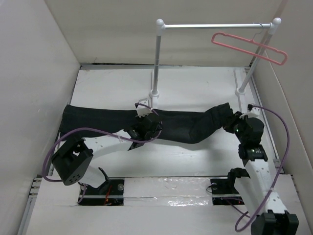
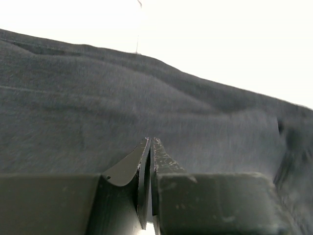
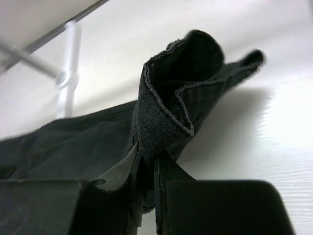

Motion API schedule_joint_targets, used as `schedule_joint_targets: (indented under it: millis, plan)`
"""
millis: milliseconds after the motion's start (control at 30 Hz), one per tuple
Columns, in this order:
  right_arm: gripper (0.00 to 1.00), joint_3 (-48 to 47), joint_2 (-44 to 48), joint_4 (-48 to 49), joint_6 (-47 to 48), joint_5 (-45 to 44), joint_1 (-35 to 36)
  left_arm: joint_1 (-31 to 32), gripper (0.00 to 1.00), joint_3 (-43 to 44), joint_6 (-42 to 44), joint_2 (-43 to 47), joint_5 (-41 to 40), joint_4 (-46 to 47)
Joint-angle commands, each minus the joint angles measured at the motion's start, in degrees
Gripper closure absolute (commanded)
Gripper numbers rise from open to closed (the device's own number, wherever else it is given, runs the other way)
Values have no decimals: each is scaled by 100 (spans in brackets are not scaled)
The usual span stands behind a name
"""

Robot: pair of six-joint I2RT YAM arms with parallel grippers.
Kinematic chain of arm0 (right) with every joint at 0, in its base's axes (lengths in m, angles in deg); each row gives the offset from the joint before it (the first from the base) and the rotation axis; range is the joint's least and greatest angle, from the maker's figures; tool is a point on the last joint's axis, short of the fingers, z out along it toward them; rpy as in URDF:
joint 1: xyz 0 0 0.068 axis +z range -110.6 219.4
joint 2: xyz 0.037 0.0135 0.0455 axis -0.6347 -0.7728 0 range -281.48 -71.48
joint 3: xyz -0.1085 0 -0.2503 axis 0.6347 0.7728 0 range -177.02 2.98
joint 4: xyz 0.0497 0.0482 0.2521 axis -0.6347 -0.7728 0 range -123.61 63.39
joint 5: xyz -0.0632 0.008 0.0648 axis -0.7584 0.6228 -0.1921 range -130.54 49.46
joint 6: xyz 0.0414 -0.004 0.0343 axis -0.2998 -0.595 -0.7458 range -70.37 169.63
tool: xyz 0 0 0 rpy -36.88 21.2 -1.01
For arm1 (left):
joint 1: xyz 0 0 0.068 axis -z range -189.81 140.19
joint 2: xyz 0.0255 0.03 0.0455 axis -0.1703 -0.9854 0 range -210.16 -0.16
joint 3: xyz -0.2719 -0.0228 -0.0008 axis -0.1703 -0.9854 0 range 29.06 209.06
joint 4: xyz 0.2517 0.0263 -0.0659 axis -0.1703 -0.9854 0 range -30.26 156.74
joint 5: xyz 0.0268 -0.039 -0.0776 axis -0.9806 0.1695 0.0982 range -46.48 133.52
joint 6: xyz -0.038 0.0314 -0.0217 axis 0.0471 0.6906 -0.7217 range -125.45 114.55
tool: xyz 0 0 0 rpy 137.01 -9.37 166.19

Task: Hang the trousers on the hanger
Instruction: Fold the trousers at the center of the board.

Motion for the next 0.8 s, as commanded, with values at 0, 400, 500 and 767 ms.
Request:
schedule_joint_targets:
  millis: [0, 400, 500, 767]
  plan:
    - [100, -746, 480, -934, 426, -100, 557, -37, 100, -73, -91, -137, -104, 55]
    - [100, -2831, 51, -1278, 751, -257, 1429, 392, 100, -30, -556, -1024, 528, 687]
    - [100, -3234, -80, -1347, 804, -346, 1481, 883, 100, 286, -732, -1585, 599, 749]
    - [100, -4483, -388, -1690, 944, -293, 1481, 1641, 100, 1902, -997, -3424, 1178, 968]
